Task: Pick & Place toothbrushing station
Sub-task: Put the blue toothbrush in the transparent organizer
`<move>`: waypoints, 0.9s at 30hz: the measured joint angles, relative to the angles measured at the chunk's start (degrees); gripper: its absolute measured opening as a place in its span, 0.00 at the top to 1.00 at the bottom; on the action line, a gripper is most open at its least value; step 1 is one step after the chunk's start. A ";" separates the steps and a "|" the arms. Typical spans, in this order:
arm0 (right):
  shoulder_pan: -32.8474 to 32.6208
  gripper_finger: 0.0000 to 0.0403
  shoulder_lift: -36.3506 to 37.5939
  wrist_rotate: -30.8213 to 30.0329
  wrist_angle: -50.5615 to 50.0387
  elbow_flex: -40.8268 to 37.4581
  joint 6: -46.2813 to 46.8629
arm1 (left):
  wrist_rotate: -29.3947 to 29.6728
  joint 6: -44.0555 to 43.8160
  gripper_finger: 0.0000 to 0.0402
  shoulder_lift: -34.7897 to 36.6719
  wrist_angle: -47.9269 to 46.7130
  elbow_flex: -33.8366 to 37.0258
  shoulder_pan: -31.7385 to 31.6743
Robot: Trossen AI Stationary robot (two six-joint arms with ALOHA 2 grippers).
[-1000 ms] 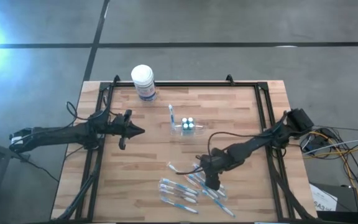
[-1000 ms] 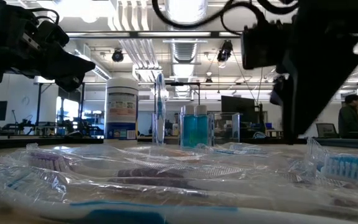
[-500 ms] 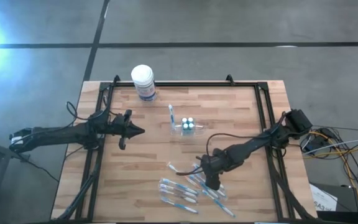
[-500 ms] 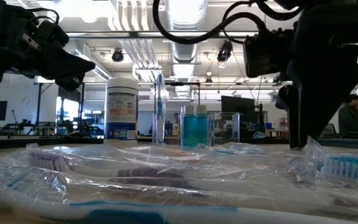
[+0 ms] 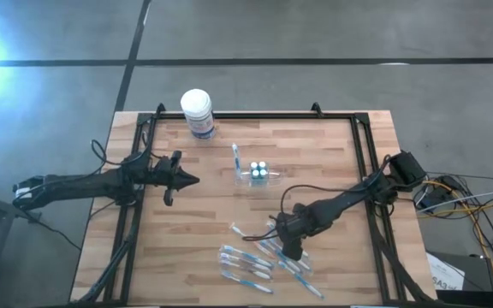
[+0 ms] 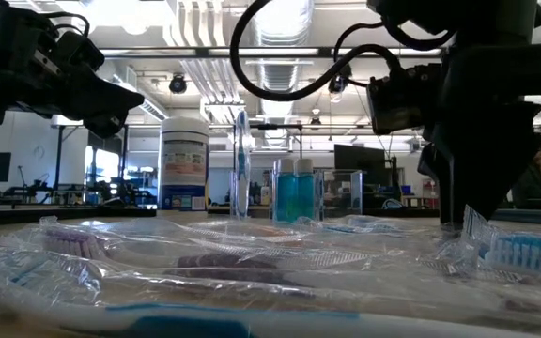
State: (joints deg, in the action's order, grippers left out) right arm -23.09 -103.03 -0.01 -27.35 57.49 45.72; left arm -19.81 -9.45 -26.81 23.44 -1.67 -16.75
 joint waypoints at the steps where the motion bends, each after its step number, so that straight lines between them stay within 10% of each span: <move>1: 0.00 0.60 0.03 -0.05 -0.26 0.00 -0.43 | 0.00 0.00 0.98 0.00 0.02 0.00 0.00; 10: 0.44 0.94 0.16 -1.51 -2.39 -0.09 -5.55 | 0.16 0.02 0.98 0.00 0.02 0.00 0.00; 27: 0.05 0.96 17.52 -13.56 -1.86 -0.66 -16.05 | 0.28 0.80 0.98 -0.12 3.84 0.09 0.11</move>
State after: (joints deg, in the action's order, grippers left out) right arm -23.05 -85.51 -13.57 -29.21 56.83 29.67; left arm -19.53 -8.65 -26.93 27.28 -1.58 -16.65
